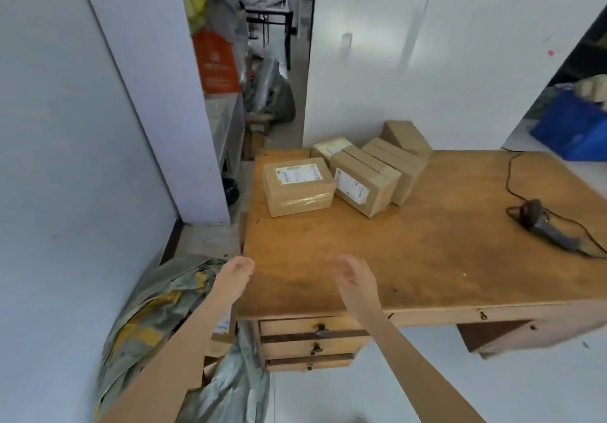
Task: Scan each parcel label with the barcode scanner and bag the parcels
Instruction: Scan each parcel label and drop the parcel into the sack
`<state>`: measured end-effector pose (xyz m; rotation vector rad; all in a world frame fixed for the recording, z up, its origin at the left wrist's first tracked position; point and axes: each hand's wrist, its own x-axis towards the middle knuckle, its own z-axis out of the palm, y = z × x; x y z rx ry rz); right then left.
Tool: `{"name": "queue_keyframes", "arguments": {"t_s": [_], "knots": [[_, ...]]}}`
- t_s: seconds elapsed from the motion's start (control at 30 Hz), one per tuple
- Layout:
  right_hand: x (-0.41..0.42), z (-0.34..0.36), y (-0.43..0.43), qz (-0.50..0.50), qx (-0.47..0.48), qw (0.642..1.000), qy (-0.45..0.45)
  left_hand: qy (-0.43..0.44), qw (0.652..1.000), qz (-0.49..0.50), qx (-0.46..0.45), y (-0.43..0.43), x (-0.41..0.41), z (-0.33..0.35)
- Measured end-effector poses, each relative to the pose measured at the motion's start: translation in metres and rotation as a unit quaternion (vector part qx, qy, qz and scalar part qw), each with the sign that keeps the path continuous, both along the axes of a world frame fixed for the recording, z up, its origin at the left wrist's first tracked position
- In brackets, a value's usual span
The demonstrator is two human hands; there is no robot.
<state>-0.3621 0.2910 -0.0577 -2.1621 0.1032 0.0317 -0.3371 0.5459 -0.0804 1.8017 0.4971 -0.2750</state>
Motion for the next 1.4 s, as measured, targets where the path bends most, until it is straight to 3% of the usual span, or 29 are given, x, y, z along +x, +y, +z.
{"name": "queue_keyframes", "arguments": {"t_s": [0.2,0.4,0.6,0.8,1.03,1.2,1.4], "knots": [[0.043,0.014,-0.138,-0.048,-0.006,0.999,-0.020,-0.016,0.996,-0.069,0.051,-0.137,0.064,0.020],[0.084,0.023,-0.261,-0.089,-0.027,0.995,-0.024,-0.031,0.990,-0.135,0.035,-0.274,0.112,0.040],[0.155,0.025,-0.336,-0.122,-0.019,0.992,-0.010,-0.110,0.981,-0.150,0.046,-0.350,0.188,0.057],[0.265,0.033,-0.367,-0.077,-0.059,0.995,0.003,-0.201,0.969,-0.123,0.075,-0.398,0.300,0.070],[0.381,0.038,-0.365,0.010,-0.072,0.997,0.011,-0.213,0.956,-0.115,0.165,-0.431,0.404,0.052],[0.423,0.024,-0.359,0.055,-0.067,0.996,0.019,-0.149,0.933,-0.172,0.280,-0.447,0.421,0.033],[0.440,0.013,-0.370,0.019,-0.016,1.000,0.000,-0.151,0.947,-0.140,0.248,-0.483,0.412,0.042]]}}
